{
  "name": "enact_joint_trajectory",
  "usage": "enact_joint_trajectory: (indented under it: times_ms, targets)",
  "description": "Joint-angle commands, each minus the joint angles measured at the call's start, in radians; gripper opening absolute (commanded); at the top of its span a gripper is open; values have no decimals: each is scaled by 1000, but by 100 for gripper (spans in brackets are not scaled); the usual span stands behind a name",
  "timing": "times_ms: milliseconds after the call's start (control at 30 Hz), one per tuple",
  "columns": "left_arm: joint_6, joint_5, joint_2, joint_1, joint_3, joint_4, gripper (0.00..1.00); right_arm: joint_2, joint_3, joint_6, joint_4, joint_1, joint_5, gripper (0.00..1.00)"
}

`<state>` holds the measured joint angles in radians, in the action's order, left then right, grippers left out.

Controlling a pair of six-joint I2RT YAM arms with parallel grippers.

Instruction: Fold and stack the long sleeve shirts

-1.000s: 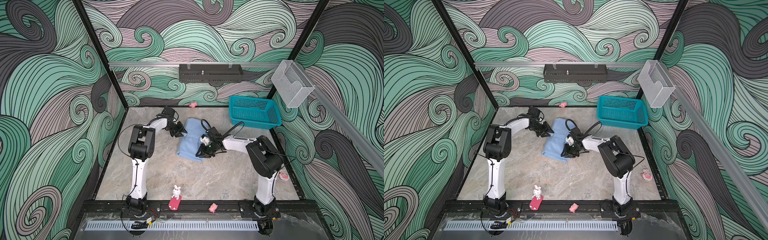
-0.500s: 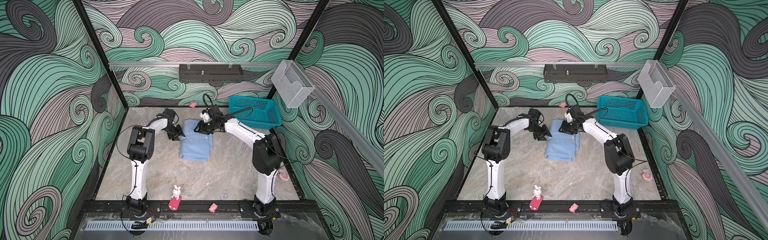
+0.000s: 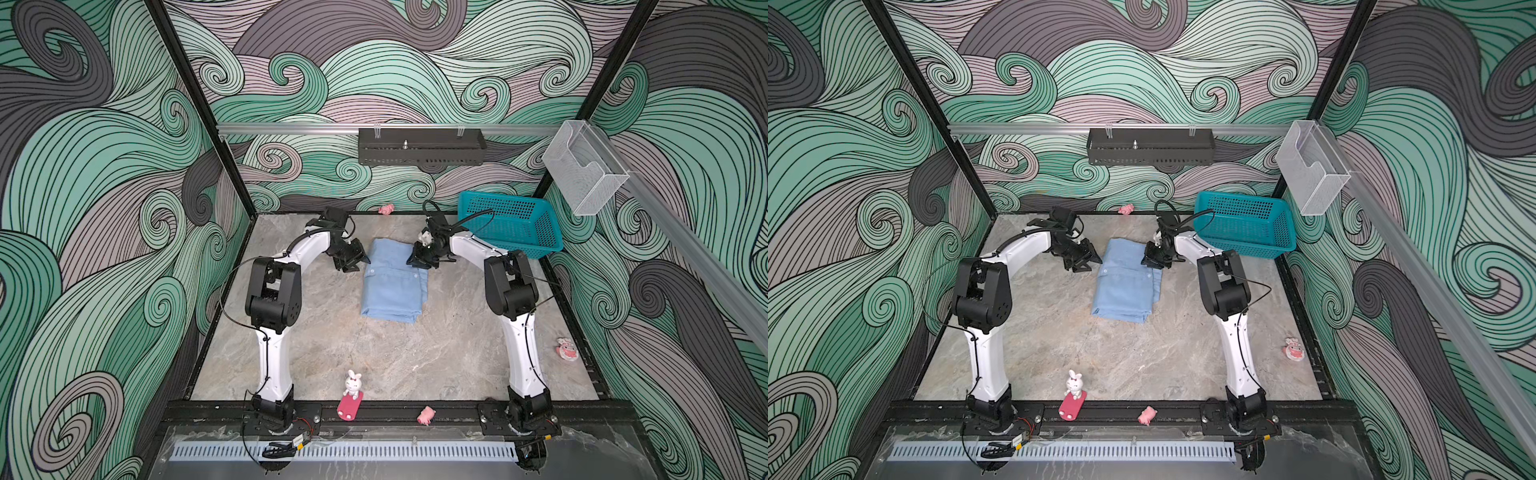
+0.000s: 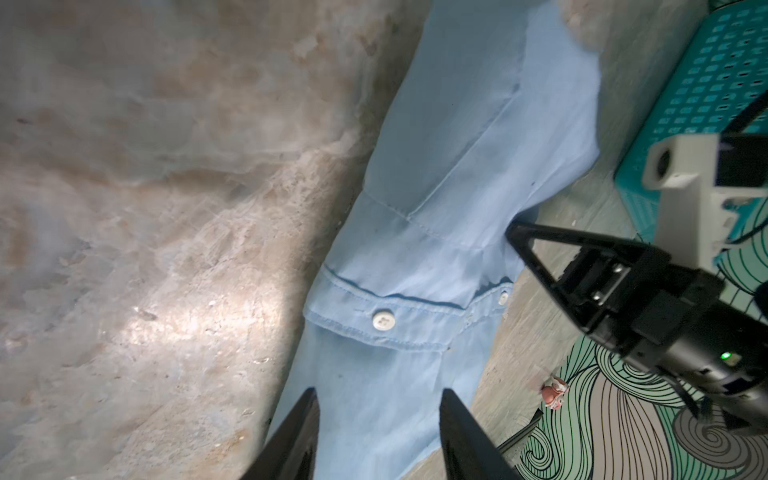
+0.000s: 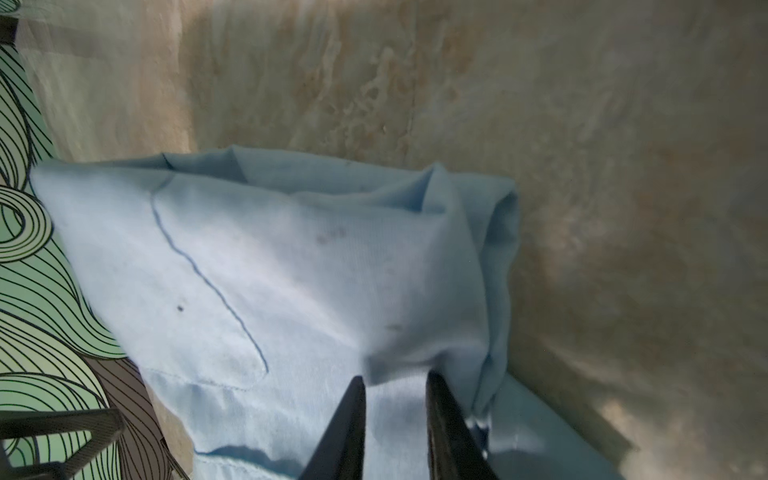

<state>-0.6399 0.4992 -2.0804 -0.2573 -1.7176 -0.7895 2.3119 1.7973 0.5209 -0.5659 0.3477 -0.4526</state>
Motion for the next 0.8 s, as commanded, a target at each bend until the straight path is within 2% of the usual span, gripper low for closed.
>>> enact_joint_trajectory:
  times_ms: [0,133,300,567,667,767]
  targets:
    - [-13,62,-45,5,-84,16,50,-92,-42,-31,-47,10,23,36]
    - [-37,123,-92,1,-152,65,48,-218,-136,-32,-47,27,43,46]
    - [-83,197,-186,-14,-247,120,45,-365,-301,0,7,96,19,47]
    - [-181,321,-330,-33,-323,257,37,-433,-518,94,166,217,-96,29]
    - [-213,349,-382,-36,-342,303,33,-408,-577,100,197,221,-103,25]
    - [-205,349,-443,-34,-386,269,29,-384,-631,77,201,204,-80,23]
